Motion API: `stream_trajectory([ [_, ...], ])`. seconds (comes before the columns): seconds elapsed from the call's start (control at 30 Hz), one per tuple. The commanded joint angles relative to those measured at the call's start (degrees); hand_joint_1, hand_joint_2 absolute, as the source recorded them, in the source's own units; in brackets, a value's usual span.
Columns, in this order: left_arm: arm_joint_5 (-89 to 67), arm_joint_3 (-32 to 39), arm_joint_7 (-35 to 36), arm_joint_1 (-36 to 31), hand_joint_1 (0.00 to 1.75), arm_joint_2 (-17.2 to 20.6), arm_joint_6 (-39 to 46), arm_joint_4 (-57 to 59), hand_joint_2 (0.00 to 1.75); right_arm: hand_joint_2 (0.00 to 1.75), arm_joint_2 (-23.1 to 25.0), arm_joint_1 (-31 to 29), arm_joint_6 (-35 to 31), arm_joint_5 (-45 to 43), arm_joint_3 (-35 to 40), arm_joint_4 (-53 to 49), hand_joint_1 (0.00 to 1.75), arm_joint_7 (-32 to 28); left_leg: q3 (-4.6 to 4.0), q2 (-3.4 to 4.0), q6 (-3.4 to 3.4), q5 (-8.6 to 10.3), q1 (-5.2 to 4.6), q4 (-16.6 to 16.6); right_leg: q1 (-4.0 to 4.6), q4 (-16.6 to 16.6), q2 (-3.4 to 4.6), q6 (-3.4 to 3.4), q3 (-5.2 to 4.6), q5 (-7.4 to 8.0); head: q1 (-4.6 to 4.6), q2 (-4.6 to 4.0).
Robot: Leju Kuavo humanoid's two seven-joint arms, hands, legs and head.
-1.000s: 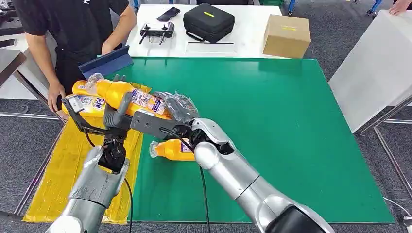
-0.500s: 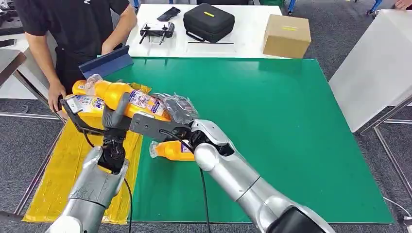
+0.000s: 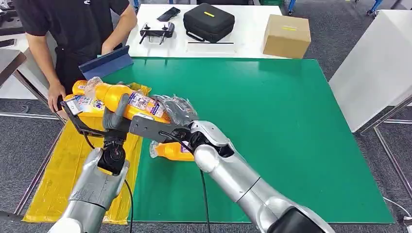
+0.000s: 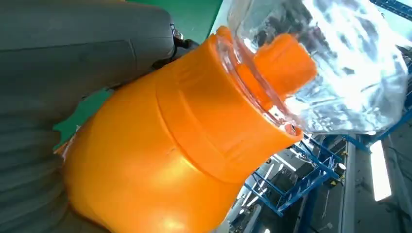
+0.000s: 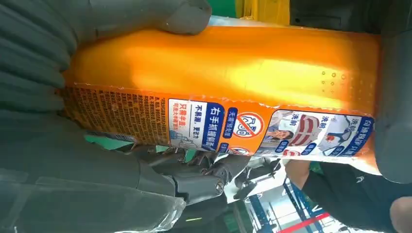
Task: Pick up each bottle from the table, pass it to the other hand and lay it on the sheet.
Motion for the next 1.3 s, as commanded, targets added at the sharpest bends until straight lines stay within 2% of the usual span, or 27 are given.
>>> stream_trajectory([
  [0.03,-0.1,0.1,0.9,-2.2,1.75,0.2,0.3,1.9,1.75,1.75,-0.8,-1.7,1.1,-0.4,5.6,-0.5,1.75,-1.0,0.21,0.02,-0.16,-0.11,0.01,0.0,0.0,0.0,0.0,-0.09,0.21,-0.11,0.0,0.0],
  [0.23,0.0,0.4,0.9,-0.8,1.75,0.6,0.3,0.3,1.75,1.75,-0.9,-1.8,0.9,-0.6,5.6,-0.2,1.75,-1.0,0.26,0.06,-0.17,-0.13,0.0,0.0,-0.01,0.0,0.04,-0.1,0.25,-0.12,0.0,0.0],
  [0.27,0.1,0.5,0.8,-0.6,1.75,0.6,0.4,-0.1,1.75,1.75,-0.8,-1.6,-0.1,-0.7,5.3,-0.5,0.0,-1.7,0.22,0.06,-0.15,-0.11,0.01,0.0,0.0,0.0,0.04,-0.09,0.21,-0.09,0.0,0.0],
  [0.3,0.1,0.5,0.8,-0.5,1.75,0.6,0.5,-0.2,1.75,0.0,-0.3,-1.7,2.6,-3.0,4.6,0.6,0.0,0.1,0.15,0.06,-0.12,-0.07,0.0,0.0,0.0,0.0,0.04,-0.07,0.13,-0.05,0.0,0.0],
  [0.57,0.1,0.6,0.9,-0.4,1.75,1.1,0.4,-0.4,1.75,0.0,-0.7,-2.3,1.9,-3.1,4.5,-0.1,0.0,0.1,0.35,0.05,-0.22,-0.18,0.0,0.1,0.0,0.1,0.02,-0.13,0.33,-0.17,0.0,0.0],
  [0.77,0.1,0.7,0.9,-0.6,1.75,1.2,0.5,-0.3,1.75,0.0,-0.8,-2.3,1.9,-3.1,4.5,-0.3,0.0,0.1,0.09,0.0,-0.1,-0.03,0.01,0.0,0.01,0.0,-0.01,-0.06,0.08,-0.03,0.0,0.0],
  [1.13,0.1,-0.2,0.9,-1.4,1.75,1.1,0.4,1.1,1.75,0.0,-1.4,-1.9,1.7,-3.0,4.1,-1.3,0.0,0.3,0.18,-0.05,-0.15,-0.07,0.02,0.0,0.02,0.0,-0.07,-0.09,0.18,-0.09,-0.02,0.0],
  [1.3,0.3,-0.9,0.7,-1.1,1.75,1.1,0.8,0.0,1.75,0.0,-2.5,-1.2,-0.7,-1.9,2.9,-3.3,0.0,-0.1,0.2,-0.09,-0.15,-0.08,0.03,0.0,0.02,0.0,-0.12,-0.08,0.21,-0.11,0.0,0.0],
])
